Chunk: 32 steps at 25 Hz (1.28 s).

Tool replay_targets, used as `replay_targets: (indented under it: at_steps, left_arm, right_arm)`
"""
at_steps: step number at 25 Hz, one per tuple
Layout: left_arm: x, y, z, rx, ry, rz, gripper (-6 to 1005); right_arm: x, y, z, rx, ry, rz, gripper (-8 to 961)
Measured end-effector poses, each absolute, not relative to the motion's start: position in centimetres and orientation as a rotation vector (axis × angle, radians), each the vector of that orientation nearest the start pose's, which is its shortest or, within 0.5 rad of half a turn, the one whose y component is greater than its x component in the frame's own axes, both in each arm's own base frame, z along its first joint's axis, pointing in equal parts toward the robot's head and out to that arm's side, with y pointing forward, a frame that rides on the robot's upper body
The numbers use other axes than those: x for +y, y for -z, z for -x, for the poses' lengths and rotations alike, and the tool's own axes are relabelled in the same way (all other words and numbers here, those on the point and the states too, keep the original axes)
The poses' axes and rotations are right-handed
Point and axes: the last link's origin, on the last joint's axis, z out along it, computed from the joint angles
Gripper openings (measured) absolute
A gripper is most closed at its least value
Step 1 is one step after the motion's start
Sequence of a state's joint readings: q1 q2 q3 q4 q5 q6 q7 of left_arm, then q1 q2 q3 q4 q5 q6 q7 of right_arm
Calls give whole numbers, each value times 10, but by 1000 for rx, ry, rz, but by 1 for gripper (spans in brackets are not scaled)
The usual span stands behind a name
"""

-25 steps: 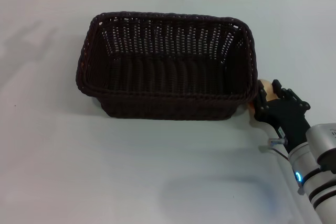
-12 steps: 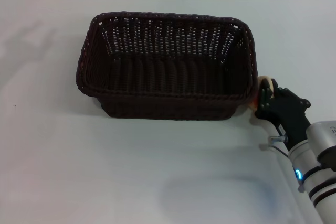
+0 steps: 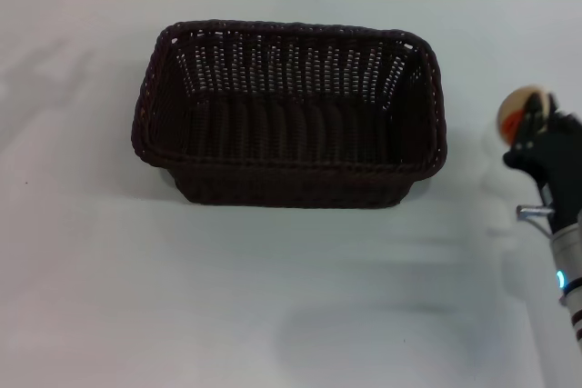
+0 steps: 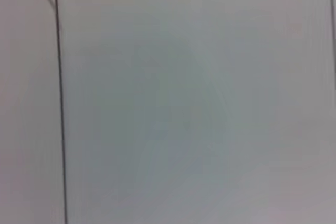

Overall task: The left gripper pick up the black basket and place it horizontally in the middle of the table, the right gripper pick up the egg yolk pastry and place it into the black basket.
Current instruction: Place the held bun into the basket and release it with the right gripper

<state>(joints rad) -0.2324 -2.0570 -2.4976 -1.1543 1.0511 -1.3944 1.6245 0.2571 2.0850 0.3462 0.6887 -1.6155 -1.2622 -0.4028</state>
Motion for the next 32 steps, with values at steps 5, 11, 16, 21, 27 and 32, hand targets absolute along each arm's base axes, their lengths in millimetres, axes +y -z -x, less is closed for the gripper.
replay_targets:
  at_steps: [5,11,16,21,27,32]
  left_arm:
    - [309,-214,246,-301,1302,1737,480]
    - [309,-214,246,-299,1304,1736,480]
    - [308,-216,247,-298,1304,1727,480]
    - [308,-216,247,-298,1304,1725,480]
    - [307,-218,247,-293,1304,1719,480]
    - [307,-218,247,-291,1305,1720,480]
  right_arm:
    - [264,62,-258,494,-664,1420,67]
    - [261,62,-228,335,-686,1440,65]
    - [260,71,-202,232,-776,1526,63]
    - [266,82,-186,221,-811,1610,67]
    - [281,98,-179,281,-782,1746,72]
    - [283,101,-177,284,-785,1774,176]
